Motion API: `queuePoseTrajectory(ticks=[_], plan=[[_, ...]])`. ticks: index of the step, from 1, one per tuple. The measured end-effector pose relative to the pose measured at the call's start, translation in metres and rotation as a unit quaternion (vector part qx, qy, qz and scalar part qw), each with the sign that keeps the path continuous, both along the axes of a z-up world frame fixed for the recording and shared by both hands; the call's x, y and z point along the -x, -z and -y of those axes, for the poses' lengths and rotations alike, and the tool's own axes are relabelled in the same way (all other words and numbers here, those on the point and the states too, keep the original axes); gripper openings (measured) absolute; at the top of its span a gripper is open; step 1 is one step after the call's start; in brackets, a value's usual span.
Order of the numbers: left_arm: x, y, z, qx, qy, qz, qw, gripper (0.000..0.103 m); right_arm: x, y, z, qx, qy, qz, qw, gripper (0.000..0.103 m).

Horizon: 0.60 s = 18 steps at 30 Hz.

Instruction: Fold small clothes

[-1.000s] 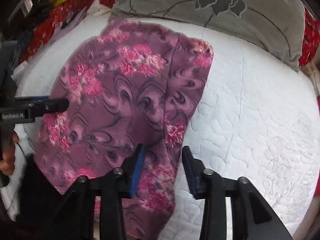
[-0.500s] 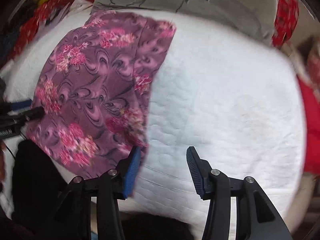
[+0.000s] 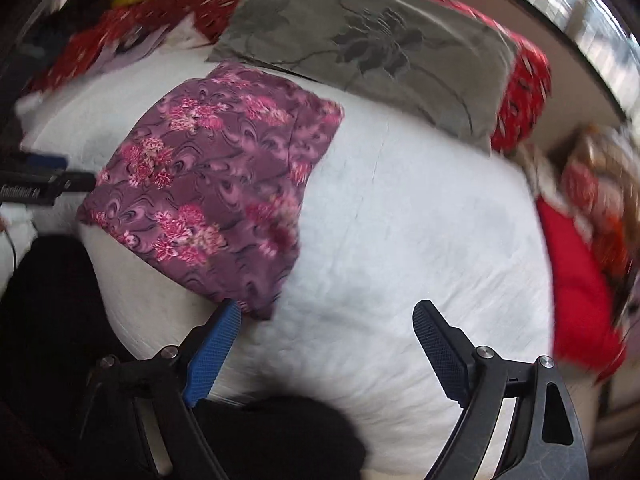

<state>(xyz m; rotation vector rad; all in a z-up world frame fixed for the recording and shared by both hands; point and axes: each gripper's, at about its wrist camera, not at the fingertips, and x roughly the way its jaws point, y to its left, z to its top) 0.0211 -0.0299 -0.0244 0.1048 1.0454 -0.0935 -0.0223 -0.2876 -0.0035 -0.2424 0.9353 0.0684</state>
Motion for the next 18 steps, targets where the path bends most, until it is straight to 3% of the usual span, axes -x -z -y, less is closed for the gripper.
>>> queuePoseTrajectory(ticks=[6, 18], plan=[[0.008, 0.007, -0.006, -0.048, -0.026, 0.009, 0.9985, 0.079, -0.011, 0.008, -0.002, -0.089, 0.062, -0.023, 0.994, 0.089], [0.022, 0.000, 0.011, -0.051, -0.004, 0.032, 0.9982, 0.079, 0.001, -0.029, -0.006, -0.087, 0.068, 0.057, 0.992, 0.094]])
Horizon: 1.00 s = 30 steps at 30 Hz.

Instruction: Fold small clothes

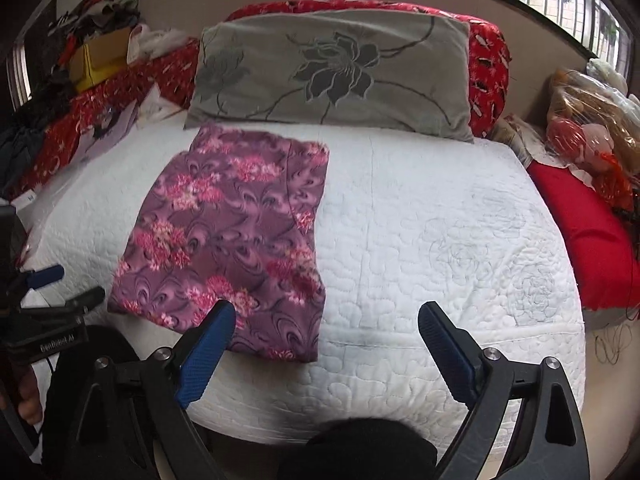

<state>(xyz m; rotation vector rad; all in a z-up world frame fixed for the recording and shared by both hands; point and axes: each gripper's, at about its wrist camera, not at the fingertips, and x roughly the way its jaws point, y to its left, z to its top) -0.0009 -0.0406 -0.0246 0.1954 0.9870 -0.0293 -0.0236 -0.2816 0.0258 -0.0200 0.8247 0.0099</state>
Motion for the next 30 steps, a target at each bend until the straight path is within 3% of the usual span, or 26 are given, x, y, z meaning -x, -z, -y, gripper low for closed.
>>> queuePoseTrajectory(ticks=[9, 30], plan=[[0.011, -0.012, 0.009, 0.005, 0.008, 0.009, 0.9999, 0.079, 0.003, -0.006, 0.008, 0.029, 0.017, 0.003, 0.999, 0.094], [0.026, -0.046, 0.036, 0.090, 0.059, 0.007, 0.9942, 0.079, 0.015, -0.002, 0.030, 0.004, 0.041, -0.012, 0.999, 0.094]])
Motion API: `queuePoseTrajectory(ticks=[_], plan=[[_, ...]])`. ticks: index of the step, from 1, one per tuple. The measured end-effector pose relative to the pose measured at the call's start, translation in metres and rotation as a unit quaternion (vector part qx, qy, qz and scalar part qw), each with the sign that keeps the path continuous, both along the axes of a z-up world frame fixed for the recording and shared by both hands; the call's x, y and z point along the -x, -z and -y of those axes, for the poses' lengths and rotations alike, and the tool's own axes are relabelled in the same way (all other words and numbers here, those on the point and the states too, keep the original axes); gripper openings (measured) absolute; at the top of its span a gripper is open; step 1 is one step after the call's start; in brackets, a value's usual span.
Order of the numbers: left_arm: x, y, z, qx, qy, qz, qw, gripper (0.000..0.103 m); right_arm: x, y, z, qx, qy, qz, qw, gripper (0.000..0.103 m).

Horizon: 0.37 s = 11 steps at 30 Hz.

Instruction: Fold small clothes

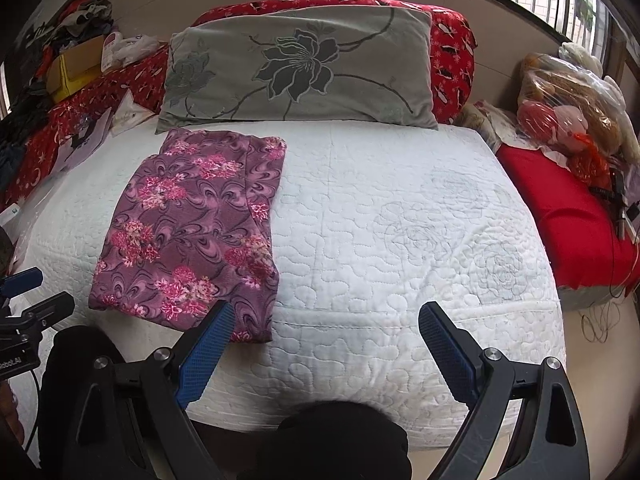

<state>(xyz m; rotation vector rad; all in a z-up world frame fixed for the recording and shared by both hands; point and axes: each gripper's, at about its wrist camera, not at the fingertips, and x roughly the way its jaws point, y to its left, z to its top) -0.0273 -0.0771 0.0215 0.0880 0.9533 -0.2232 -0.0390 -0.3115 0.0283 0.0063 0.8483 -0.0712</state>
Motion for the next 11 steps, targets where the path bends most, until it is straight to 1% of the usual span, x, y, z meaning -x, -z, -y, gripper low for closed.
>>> queuePoseTrajectory(ticks=[3, 11], plan=[[0.002, -0.004, 0.006, 0.000, 0.005, 0.008, 1.0000, 0.079, 0.000, 0.001, 0.003, -0.004, 0.002, -0.002, 1.000, 0.094], [0.001, -0.003, 0.012, 0.000, 0.002, -0.004, 1.0000, 0.079, -0.001, 0.004, 0.011, -0.008, 0.012, -0.008, 1.000, 0.094]])
